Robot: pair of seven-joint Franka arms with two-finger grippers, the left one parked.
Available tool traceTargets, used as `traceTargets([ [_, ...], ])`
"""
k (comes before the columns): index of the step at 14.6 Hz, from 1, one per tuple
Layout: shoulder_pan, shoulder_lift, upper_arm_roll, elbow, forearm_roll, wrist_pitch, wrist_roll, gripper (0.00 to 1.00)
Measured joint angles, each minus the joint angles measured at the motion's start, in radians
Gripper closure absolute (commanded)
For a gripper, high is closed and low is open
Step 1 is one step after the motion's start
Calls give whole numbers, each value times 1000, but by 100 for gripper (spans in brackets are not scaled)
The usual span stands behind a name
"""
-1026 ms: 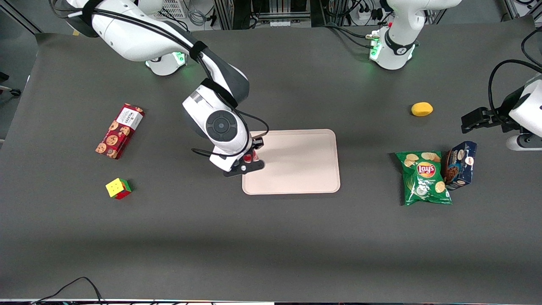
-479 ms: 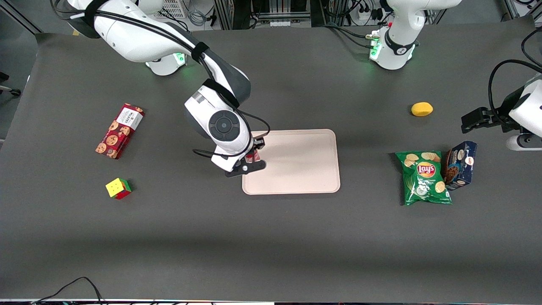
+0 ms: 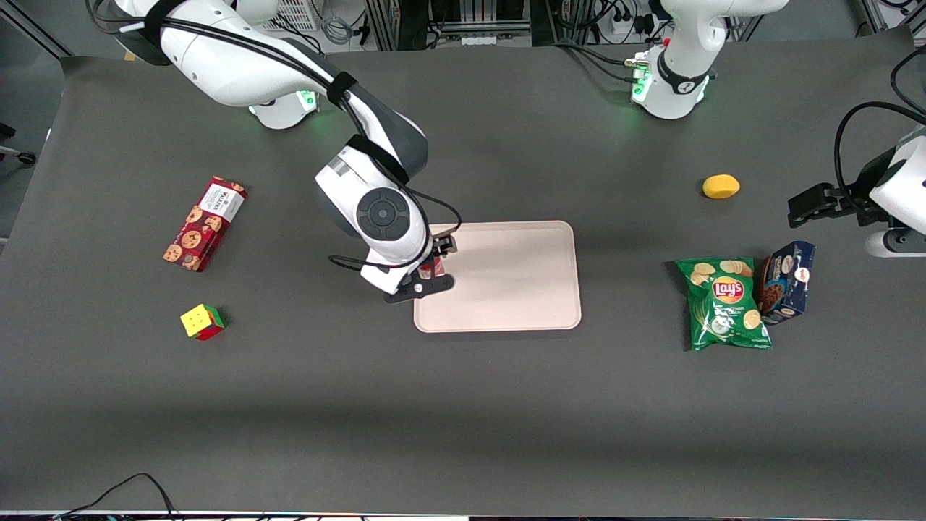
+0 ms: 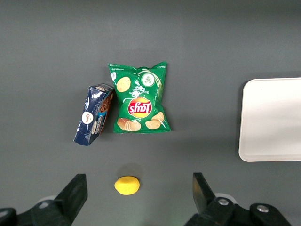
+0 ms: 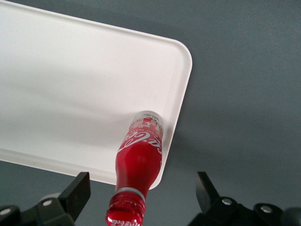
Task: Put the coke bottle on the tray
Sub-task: 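Lower the bottle onto the tray edge and open the right gripper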
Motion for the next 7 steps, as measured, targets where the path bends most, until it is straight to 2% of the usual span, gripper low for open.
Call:
traceTargets([
  [7,-30,-53,-4,41,0,-3,-1,0],
])
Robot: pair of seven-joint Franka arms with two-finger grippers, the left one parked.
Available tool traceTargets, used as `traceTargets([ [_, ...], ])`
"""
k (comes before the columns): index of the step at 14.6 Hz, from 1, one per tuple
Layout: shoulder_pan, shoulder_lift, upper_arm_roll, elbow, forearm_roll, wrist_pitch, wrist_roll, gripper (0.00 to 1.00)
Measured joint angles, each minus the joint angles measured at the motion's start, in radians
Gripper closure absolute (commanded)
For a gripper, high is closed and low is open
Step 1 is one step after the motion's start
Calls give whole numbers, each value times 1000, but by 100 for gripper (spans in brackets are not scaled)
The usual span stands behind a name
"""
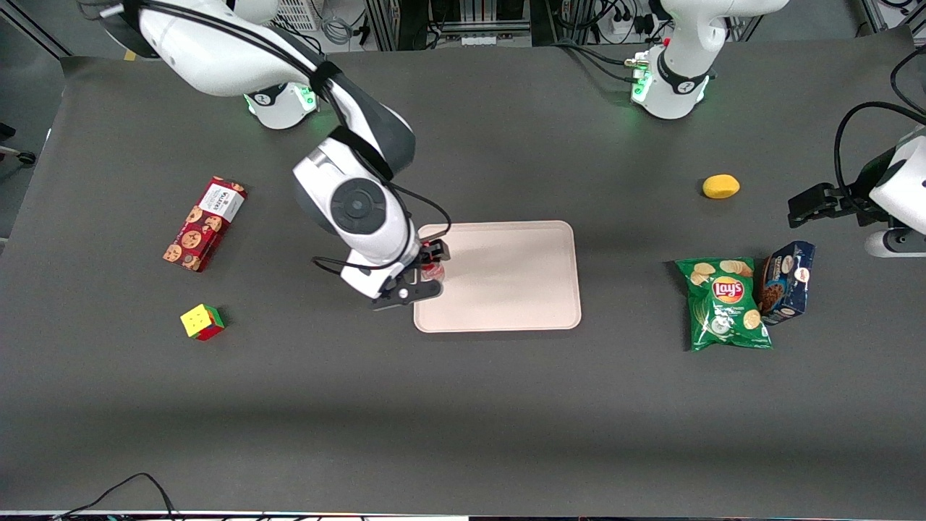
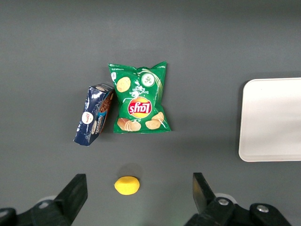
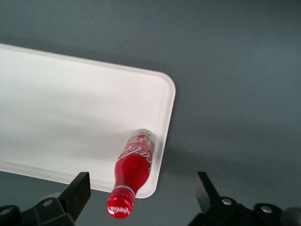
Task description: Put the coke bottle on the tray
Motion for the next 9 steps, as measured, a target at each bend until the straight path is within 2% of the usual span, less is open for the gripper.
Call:
traceTargets([
  [4,-43,-171,-2,17,0,-131,-18,0],
  [7,-115,-307,-5,22,6,-264,-124,0],
  [9,-173,-390,-17,22,55,-311,-160,0],
])
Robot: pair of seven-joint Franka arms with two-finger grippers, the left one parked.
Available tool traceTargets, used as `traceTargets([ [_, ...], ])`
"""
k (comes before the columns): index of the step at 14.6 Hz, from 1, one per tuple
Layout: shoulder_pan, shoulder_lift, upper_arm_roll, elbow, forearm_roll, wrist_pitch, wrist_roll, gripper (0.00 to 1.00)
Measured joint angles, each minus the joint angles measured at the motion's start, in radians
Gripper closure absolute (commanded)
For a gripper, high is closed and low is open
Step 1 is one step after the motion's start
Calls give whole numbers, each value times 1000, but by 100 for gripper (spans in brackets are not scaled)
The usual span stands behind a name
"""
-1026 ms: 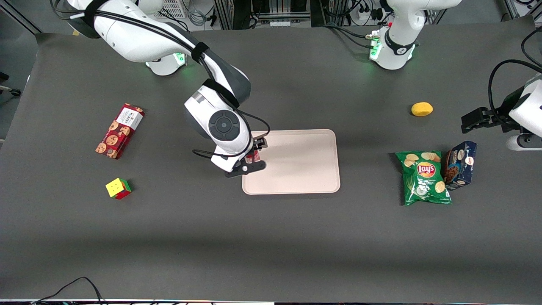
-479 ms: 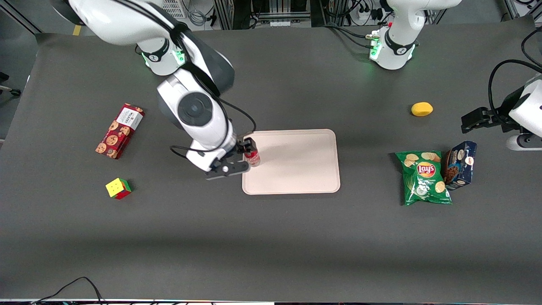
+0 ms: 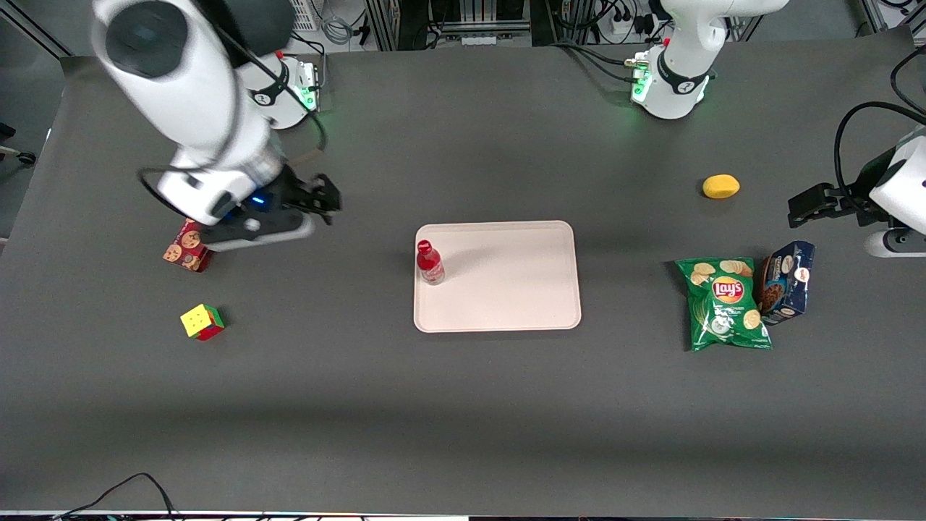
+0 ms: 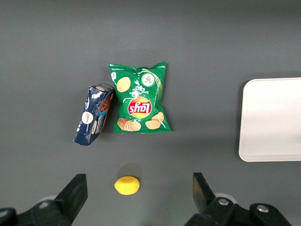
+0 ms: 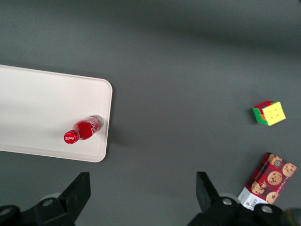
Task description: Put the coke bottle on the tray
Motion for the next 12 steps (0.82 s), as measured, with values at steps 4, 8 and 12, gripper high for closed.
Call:
traceTargets([
  [4,-9,-137,-132,-57,100,-21,-21,0],
  [8,67,-248,-304,-255,161,129,-47,0],
  [12,76,-317,-395,-385,169,161,-60,0],
])
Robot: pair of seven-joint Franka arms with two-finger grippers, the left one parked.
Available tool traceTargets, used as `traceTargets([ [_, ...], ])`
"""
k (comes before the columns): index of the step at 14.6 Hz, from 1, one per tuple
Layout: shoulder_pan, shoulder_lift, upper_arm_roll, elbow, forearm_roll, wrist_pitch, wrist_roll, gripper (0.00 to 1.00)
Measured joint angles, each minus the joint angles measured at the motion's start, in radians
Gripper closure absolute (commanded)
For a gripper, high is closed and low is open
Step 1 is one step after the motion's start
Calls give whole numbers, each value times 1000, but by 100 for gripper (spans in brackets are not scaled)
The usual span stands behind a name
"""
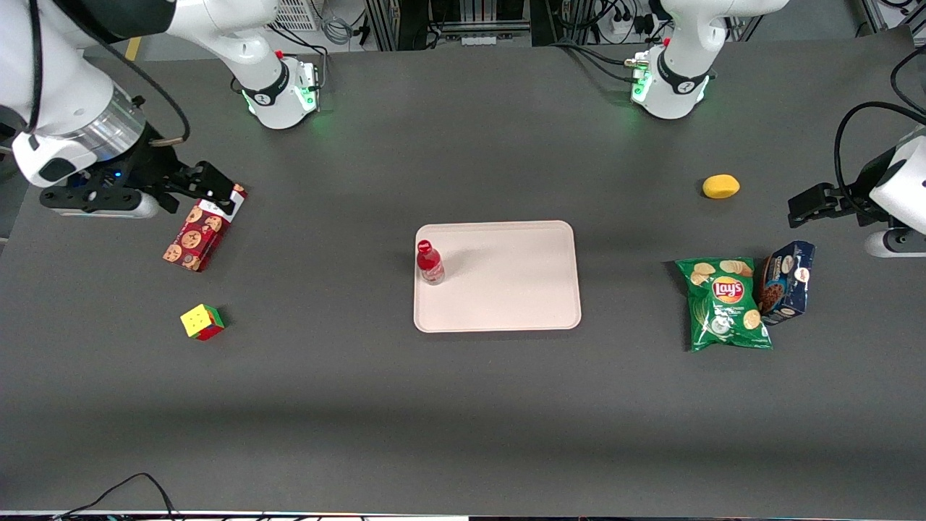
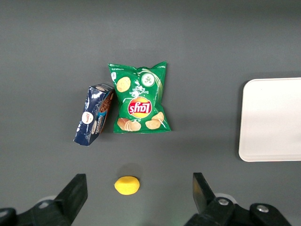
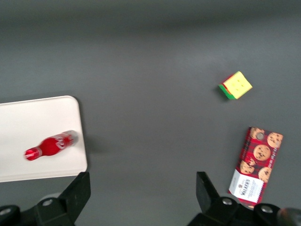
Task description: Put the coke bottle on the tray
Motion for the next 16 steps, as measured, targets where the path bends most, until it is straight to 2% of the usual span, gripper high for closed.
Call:
traceTargets([
  [6,-12,-5,-128,-25,-1,1,-53,0],
  [16,-24,-5,-138,-22,-1,-21,-53,0],
])
